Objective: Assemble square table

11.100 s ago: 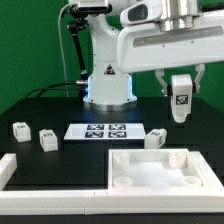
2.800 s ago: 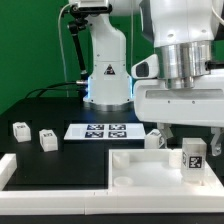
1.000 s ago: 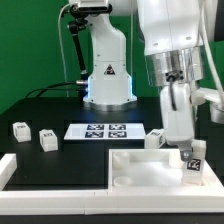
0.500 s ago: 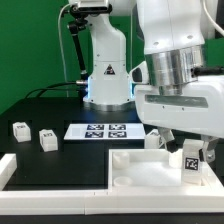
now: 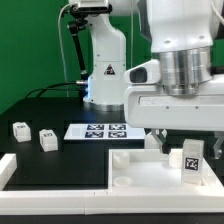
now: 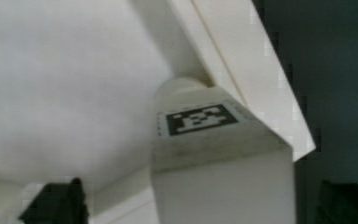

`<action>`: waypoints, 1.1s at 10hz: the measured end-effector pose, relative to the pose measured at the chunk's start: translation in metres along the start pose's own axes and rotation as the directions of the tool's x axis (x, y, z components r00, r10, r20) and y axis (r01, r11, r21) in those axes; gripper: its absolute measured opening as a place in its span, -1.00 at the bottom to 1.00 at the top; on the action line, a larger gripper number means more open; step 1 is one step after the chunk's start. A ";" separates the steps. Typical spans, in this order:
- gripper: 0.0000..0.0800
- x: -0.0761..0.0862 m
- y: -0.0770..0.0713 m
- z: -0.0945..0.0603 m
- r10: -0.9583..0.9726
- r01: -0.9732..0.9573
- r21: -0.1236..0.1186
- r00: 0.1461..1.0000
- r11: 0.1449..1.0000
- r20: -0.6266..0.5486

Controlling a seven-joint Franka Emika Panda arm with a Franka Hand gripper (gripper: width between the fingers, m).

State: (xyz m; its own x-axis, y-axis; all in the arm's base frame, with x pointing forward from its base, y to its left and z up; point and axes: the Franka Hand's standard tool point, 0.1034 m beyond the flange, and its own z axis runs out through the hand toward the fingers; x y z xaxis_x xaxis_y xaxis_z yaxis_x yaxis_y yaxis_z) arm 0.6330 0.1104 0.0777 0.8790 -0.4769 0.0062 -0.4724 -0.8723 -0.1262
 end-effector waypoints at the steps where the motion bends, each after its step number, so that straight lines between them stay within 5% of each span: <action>1: 0.30 0.000 0.000 0.000 0.014 -0.014 -0.001 1.000 1.000 0.000; 2: 0.30 0.000 0.000 0.000 0.013 -0.013 -0.001 1.000 1.000 0.000; 4: -0.27 -0.001 0.000 0.001 0.138 -0.138 0.000 0.990 0.990 0.003; 8: -0.27 -0.001 0.002 0.001 0.406 -0.406 -0.006 0.914 0.914 0.006; 11: -0.27 -0.005 -0.001 0.001 0.861 -0.860 -0.026 0.509 0.509 0.013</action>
Offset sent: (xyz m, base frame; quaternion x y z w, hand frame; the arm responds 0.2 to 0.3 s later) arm 0.0000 0.0000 0.0000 0.0000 0.0000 0.1938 0.9810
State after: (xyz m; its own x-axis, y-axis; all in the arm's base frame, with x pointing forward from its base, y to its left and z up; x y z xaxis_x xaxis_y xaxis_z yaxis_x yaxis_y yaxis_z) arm 0.6288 0.1140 0.0765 0.0413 -0.9921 -0.1181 -0.9984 -0.0364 -0.0438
